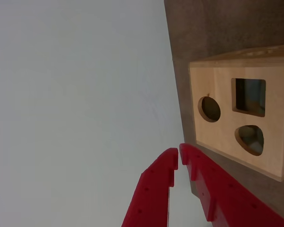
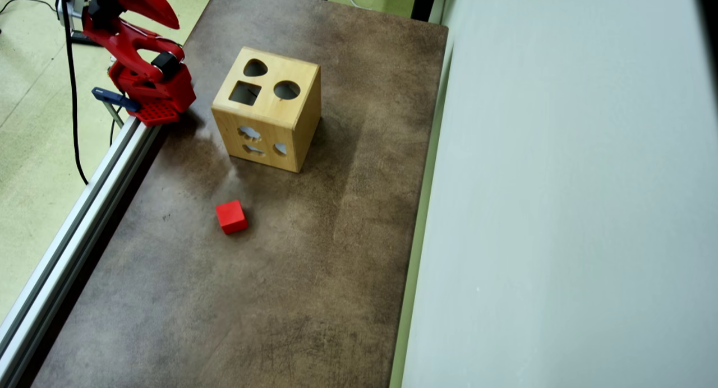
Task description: Pick and place the red cube on the square hole
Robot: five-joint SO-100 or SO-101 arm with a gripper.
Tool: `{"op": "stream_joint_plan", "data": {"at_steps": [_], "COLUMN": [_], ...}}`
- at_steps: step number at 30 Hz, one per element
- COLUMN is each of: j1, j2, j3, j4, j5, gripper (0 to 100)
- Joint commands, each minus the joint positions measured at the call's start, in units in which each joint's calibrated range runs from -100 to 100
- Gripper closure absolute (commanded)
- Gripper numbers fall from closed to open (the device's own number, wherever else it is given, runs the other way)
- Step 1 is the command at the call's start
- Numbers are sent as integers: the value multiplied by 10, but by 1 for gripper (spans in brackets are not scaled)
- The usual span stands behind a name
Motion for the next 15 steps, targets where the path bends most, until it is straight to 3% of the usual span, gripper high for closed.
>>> {"op": "stream_joint_plan", "data": {"at_steps": [1, 15], "j1": [22, 221], "j2": [94, 373], "j3": [-82, -100], "j4": [-4, -5], "j5": [27, 262], "gripper": [99, 99]}}
